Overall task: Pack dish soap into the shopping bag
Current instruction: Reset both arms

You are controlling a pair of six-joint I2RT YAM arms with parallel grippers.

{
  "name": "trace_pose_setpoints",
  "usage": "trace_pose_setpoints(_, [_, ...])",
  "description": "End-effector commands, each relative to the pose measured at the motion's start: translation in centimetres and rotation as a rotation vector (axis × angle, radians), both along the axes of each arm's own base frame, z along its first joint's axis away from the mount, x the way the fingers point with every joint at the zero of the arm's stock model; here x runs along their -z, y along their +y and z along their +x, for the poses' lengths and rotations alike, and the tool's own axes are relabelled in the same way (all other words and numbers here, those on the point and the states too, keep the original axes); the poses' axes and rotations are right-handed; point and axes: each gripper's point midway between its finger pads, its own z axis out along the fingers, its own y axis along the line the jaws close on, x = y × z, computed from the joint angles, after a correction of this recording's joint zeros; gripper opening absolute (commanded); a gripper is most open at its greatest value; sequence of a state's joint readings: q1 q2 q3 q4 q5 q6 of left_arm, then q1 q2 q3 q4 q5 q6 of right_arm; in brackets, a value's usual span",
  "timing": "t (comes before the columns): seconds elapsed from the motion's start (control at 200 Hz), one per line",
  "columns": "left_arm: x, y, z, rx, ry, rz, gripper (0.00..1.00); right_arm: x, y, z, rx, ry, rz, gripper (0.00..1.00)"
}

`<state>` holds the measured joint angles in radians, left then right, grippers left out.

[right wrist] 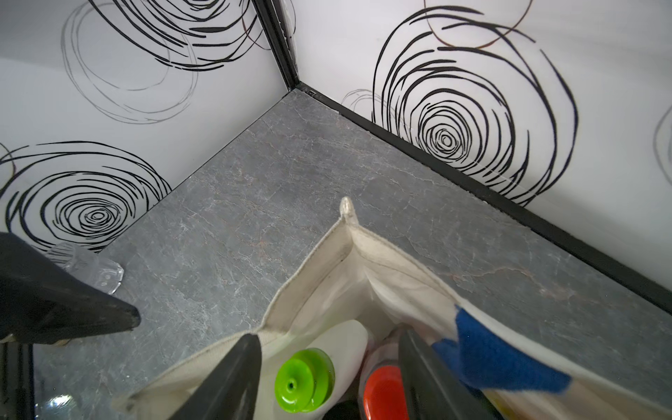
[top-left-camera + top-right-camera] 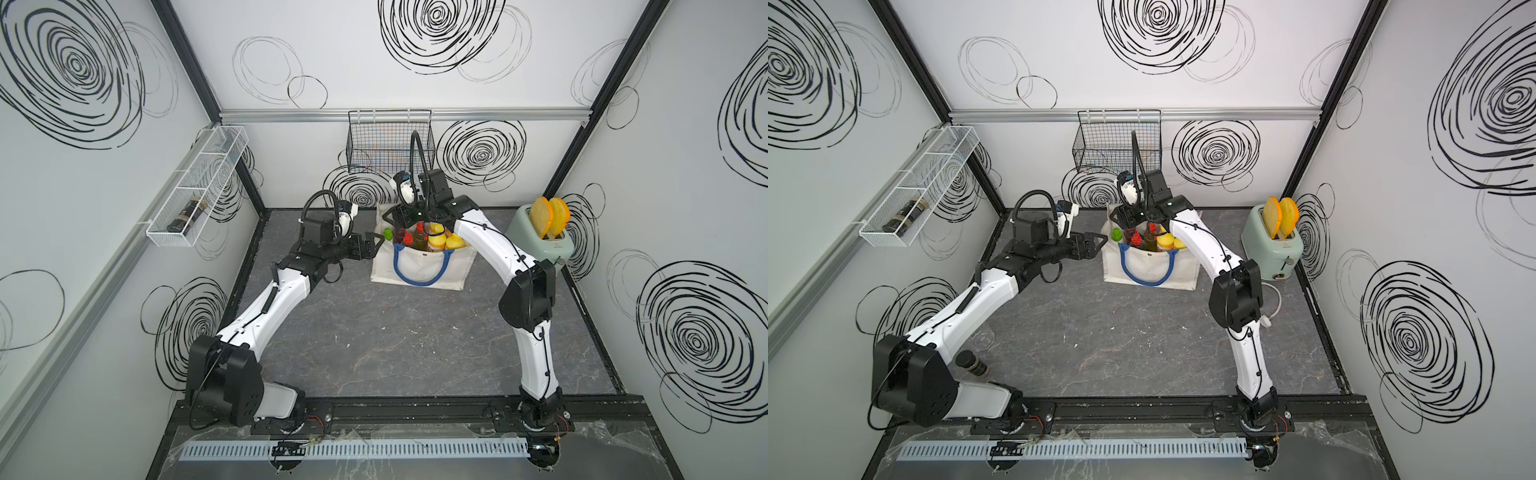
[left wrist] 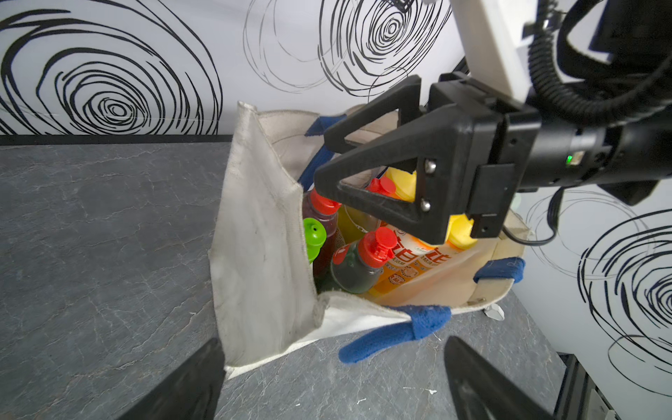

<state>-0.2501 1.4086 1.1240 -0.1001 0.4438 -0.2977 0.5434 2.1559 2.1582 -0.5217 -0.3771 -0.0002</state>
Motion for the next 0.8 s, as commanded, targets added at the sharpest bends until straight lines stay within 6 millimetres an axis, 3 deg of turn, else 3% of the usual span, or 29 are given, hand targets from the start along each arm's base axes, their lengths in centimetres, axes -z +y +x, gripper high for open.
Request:
trace_pose_setpoints(0.0, [-2.2, 0.3, 0.8, -0.005, -0.066, -0.003, 0.96, -3.9, -0.3, -0.9, -0.008, -0.080, 0.029, 0.74])
trace_pose_setpoints(0.105, [-2.6, 1.3, 1.1, -0.032, -0.080, -0.002, 0.96, -5.9, -1.5, -1.6, 0.024, -0.109, 0.041, 0.77])
trace_pose_setpoints(0.21, [-3.1, 2.8, 1.4, -0.076, -0.097, 0.028, 0.96, -8.0, -5.0, -2.4, 0.124, -0.162, 0.016, 0.82])
trace_pose_setpoints(0.32, [-3.8, 4.9, 2.0, -0.168, -0.117, 0.089, 0.96, -8.9, -11.0, -3.2, 0.290, -0.212, -0.022, 0.90])
trace_pose_setpoints(0.415, [-4.7, 7.0, 2.2, -0.271, -0.139, 0.120, 0.96, -9.2, -17.9, -4.0, 0.430, -0.220, -0.001, 0.93])
trace_pose_setpoints(0.55, [-4.7, 11.1, 1.9, -0.492, -0.187, 0.095, 0.96, -7.6, -28.1, -5.6, 0.652, -0.228, 0.047, 1.00])
trace_pose_setpoints(0.59, [-4.3, 12.6, 1.5, -0.566, -0.215, 0.091, 0.96, -6.7, -30.9, -6.0, 0.727, -0.231, 0.050, 0.98])
trace_pose_setpoints(0.695, [-2.5, 16.7, 0.0, -0.771, -0.295, 0.104, 0.96, -3.5, -36.3, -7.3, 0.872, -0.232, 0.045, 0.97])
trace_pose_setpoints(0.79, [-0.2, 19.4, -2.2, -0.912, -0.364, 0.093, 0.96, -0.1, -40.1, -8.3, 1.006, -0.264, 0.003, 0.97])
